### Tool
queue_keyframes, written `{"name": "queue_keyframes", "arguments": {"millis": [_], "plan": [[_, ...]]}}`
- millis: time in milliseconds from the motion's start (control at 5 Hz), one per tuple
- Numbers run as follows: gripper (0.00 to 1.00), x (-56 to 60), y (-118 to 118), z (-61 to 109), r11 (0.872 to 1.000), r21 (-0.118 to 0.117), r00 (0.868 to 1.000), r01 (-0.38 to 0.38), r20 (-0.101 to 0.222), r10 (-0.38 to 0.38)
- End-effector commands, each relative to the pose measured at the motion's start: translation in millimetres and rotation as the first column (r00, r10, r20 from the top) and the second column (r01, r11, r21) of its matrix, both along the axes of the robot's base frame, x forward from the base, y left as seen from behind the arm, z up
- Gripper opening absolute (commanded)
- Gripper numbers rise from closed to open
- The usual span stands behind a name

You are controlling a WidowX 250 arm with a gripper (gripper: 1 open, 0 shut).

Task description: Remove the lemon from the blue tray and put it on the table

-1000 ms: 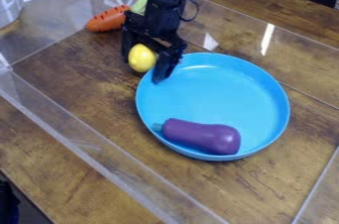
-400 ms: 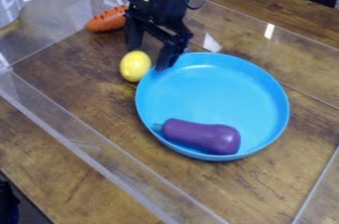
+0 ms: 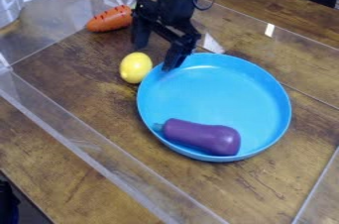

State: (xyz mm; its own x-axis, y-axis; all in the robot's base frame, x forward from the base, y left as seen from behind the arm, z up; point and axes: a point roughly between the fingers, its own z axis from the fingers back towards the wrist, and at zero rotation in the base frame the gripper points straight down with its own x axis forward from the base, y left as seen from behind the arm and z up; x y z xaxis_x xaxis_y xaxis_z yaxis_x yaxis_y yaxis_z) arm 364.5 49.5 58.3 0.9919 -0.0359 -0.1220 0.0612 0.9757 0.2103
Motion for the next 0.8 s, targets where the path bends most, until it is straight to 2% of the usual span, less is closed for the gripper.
{"name": "queue_keyframes", "arguments": {"millis": [0,400,600], "plan": [[1.00,13.2,16,14.9,1.000,0.010,0.998,-0.008,0.067,0.007],[1.00,15.9,6,1.4,0.997,0.017,0.996,-0.069,0.058,0.068],[1.00,12.0,18,-11.3,0.998,0.023,0.997,-0.062,0.051,0.061]]}}
